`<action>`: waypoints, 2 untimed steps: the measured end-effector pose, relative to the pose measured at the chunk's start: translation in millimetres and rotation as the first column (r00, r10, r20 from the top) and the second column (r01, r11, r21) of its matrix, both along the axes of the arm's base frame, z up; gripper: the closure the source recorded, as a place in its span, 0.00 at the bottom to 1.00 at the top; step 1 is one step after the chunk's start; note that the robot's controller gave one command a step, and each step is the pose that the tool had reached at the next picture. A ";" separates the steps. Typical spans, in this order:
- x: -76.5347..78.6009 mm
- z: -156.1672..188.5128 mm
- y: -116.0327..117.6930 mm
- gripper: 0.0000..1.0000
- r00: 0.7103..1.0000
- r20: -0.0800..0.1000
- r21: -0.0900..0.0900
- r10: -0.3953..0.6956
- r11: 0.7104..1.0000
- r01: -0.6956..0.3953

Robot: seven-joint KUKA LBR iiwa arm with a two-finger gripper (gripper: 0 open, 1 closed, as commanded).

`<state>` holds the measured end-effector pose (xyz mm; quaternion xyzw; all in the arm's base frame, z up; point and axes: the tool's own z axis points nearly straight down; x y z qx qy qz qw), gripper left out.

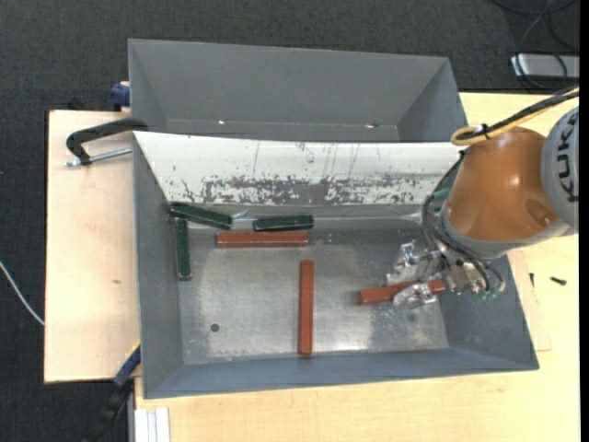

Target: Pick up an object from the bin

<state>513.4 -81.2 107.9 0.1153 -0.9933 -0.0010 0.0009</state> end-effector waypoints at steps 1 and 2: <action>0.9 21.1 0.1 1.00 1.000 0.002 0.000 0.000 1.000 0.000; 1.6 42.6 0.0 1.00 1.000 0.006 -0.001 0.000 1.000 0.000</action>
Offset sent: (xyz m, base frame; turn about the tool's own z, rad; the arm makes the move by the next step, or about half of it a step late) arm -0.0002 0.0001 0.0043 0.0000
